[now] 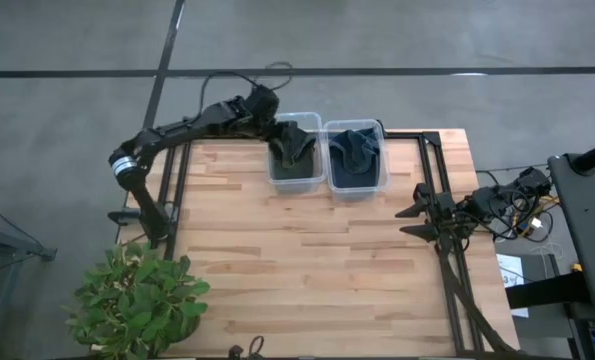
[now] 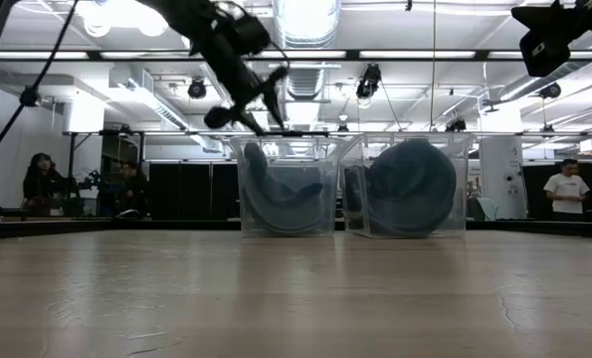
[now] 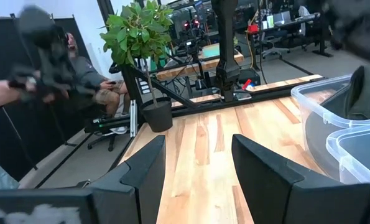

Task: Pick & Place hat
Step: Put the dark gray cap into the left transparent bin, then return to Home Position

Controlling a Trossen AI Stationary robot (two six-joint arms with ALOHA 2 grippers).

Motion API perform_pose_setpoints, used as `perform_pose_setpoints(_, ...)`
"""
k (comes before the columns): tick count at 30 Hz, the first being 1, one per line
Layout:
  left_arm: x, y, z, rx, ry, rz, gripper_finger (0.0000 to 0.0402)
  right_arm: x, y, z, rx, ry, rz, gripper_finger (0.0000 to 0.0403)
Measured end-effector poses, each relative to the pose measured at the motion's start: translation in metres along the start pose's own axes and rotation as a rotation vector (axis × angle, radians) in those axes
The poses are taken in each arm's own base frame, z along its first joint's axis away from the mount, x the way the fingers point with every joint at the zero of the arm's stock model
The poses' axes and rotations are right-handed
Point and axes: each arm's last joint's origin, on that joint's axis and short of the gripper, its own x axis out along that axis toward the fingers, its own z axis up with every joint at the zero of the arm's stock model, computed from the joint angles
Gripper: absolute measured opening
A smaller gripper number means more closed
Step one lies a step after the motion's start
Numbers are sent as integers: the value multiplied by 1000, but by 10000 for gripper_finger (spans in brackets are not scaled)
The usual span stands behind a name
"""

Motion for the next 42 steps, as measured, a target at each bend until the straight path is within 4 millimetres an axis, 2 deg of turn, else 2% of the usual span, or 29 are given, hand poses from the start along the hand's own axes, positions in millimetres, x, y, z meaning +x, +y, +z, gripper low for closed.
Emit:
perform_pose_setpoints(7,-75,-32,10,126,-157,-165,170,0,0,0,-20,1,1,178)
perform_pose_setpoints(13,-151,-49,-7,237,-269,-318,170,0,0,0,-7,0,1,180)
perform_pose_setpoints(20,-233,-40,-40,368,-338,-445,170,0,0,0,7,1,1,178)
perform_pose_setpoints(25,-273,-20,-60,453,-347,-460,170,0,0,0,9,1,2,180)
perform_pose_setpoints(28,-283,-7,-70,480,-360,-463,170,0,0,0,10,0,2,179)
perform_pose_setpoints(32,-279,8,-85,505,-379,-477,170,0,0,0,12,1,8,178)
perform_pose_setpoints(38,-248,27,-109,506,-486,-607,170,0,2,0,13,18,76,180)
perform_pose_setpoints(42,-220,39,-132,521,-451,-651,170,0,3,0,22,18,84,180)
